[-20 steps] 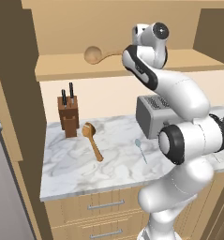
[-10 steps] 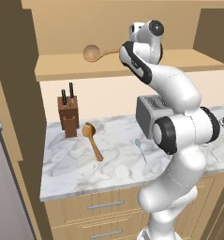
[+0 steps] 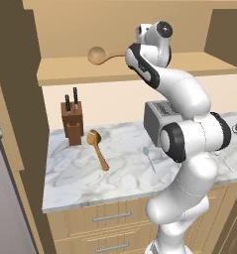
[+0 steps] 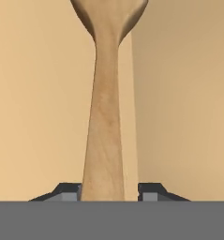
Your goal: Organize the utensils by type. Pick up the wooden spoons from the counter and place them in the open cabinet. Then pick up the metallic utensils from the counter and place them in the open drawer.
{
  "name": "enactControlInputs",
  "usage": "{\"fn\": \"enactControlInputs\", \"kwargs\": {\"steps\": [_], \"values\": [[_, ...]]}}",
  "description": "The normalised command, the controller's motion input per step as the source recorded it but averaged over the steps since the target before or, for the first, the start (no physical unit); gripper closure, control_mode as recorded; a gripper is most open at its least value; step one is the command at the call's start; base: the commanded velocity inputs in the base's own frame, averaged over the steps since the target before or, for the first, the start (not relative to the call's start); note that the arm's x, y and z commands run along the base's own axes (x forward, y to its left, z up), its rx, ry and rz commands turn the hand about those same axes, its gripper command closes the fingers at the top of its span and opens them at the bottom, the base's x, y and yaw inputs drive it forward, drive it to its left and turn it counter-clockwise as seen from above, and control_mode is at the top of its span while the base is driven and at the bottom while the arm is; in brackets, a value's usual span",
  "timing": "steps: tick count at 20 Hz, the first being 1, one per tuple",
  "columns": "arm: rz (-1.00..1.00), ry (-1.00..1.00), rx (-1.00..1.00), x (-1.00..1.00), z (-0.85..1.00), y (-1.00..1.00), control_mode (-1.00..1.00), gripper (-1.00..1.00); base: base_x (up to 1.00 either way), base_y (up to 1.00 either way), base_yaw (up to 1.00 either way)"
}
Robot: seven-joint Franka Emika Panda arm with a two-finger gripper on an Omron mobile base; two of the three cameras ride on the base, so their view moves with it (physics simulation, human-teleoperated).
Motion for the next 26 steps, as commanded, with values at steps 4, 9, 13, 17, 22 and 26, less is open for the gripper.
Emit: {"fn": "enactControlInputs", "kwargs": {"steps": [4, 9, 13, 17, 22, 26], "values": [[0.00, 0.00, 0.00, 0.01, -0.04, 0.00, -1.00, -1.00, 0.00, 0.00, 0.00], [0.02, 0.00, 0.00, 0.03, 0.00, 0.00, -1.00, -1.00, 0.00, 0.00, 0.00], [0.08, 0.01, 0.00, 0.00, 0.00, 0.00, -1.00, -1.00, 0.00, 0.00, 0.00], [0.10, 0.03, 0.00, 0.00, 0.02, 0.00, -1.00, -1.00, 0.00, 0.00, 0.00], [0.09, 0.00, 0.00, 0.00, 0.00, 0.00, -1.00, -1.00, 0.00, 0.00, 0.00], [0.09, 0.02, 0.00, 0.01, 0.03, 0.00, -1.00, -1.00, 0.00, 0.00, 0.00]]}}
